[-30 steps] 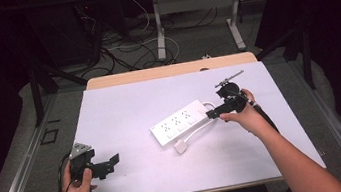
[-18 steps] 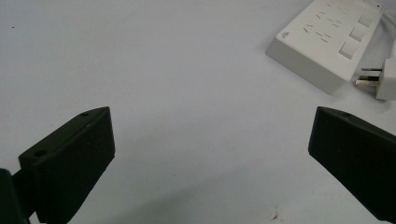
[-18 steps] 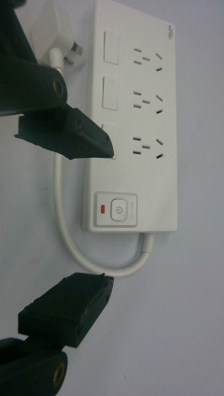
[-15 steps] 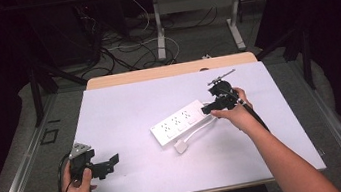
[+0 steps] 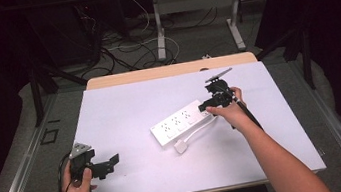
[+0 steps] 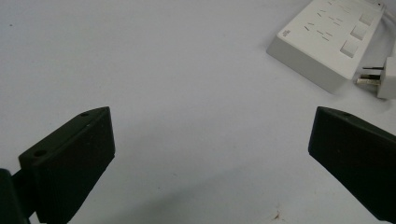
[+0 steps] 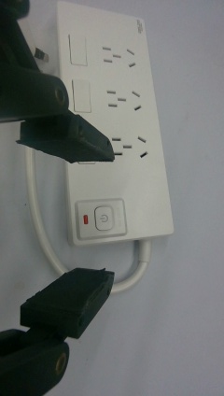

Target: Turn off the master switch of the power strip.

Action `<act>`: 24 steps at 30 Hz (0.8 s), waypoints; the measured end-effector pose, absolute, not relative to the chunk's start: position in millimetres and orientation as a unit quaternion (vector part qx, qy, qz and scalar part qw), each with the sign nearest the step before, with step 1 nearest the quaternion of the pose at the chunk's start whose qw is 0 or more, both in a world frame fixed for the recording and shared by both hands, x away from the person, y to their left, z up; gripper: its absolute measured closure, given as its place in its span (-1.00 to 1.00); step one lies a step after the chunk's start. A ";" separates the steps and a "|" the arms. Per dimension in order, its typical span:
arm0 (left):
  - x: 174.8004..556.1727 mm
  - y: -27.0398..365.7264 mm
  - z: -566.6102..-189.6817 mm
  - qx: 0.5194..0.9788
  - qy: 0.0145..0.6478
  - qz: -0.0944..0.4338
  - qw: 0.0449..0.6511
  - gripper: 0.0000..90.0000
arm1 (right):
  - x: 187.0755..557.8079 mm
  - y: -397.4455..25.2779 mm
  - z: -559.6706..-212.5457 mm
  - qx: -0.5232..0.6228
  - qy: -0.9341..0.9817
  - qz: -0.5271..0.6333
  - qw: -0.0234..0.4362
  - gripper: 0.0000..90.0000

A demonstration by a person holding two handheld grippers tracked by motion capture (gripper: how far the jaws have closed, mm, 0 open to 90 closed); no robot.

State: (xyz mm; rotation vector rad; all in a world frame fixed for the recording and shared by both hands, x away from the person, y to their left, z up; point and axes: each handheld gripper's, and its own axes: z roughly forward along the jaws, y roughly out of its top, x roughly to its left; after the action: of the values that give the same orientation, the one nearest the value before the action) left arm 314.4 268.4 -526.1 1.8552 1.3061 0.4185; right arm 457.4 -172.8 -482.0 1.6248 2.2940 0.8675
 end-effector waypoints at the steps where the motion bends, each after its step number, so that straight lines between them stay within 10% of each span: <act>1: 314.4 268.3 -526.3 0.734 0.518 0.165 0.406 -0.99 | 457.6 -171.8 -481.9 0.558 0.771 0.293 0.094 -0.16; 24: 315.6 269.9 -528.0 0.734 0.522 0.163 0.403 -0.99 | 467.9 -162.4 -499.6 0.551 0.779 0.272 0.122 0.63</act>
State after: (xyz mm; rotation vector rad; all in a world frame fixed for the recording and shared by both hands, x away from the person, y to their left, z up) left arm 315.6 269.9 -528.0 1.8539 1.3181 0.4111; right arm 467.9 -162.4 -499.6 1.6083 2.2741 0.7949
